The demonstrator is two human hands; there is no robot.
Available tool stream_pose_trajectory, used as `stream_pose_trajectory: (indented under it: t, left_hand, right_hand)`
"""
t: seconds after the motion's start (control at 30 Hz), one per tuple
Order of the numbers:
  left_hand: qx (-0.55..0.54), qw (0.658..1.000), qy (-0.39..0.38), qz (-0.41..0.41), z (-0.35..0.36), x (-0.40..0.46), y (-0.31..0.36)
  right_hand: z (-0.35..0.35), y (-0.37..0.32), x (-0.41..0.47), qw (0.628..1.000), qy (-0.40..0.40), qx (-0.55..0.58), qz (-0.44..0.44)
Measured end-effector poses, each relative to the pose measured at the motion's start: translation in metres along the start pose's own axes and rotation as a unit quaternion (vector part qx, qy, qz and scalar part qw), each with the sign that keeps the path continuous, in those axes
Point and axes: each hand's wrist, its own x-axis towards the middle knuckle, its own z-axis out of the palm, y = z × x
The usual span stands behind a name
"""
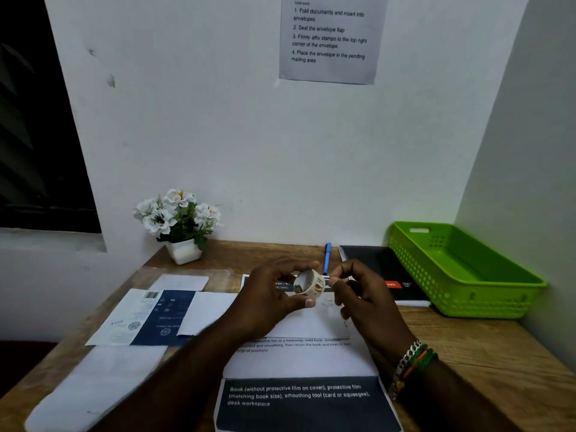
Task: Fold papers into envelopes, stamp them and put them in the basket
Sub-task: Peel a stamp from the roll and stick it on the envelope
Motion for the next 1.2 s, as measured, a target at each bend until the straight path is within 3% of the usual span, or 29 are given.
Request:
stream_pose_trajectory:
  t: [0.4,0.8,1.2]
  left_hand:
    - [0.003,1.000,-0.012,0.002,0.001,-0.004,0.001]
    - [0.020,1.000,-0.020,0.012,0.004,-0.005,0.005]
    - [0.018,0.999,-0.031,-0.013,0.006,-0.003,0.003]
  right_hand:
    - [0.001,0.006,0.001,0.994,0.001,-0.107,-0.034]
    - [0.001,0.016,0.002,0.990,-0.050,-0.115,-0.058]
    - [0.004,0.017,0.002,0.992,-0.035,-0.110,-0.047]
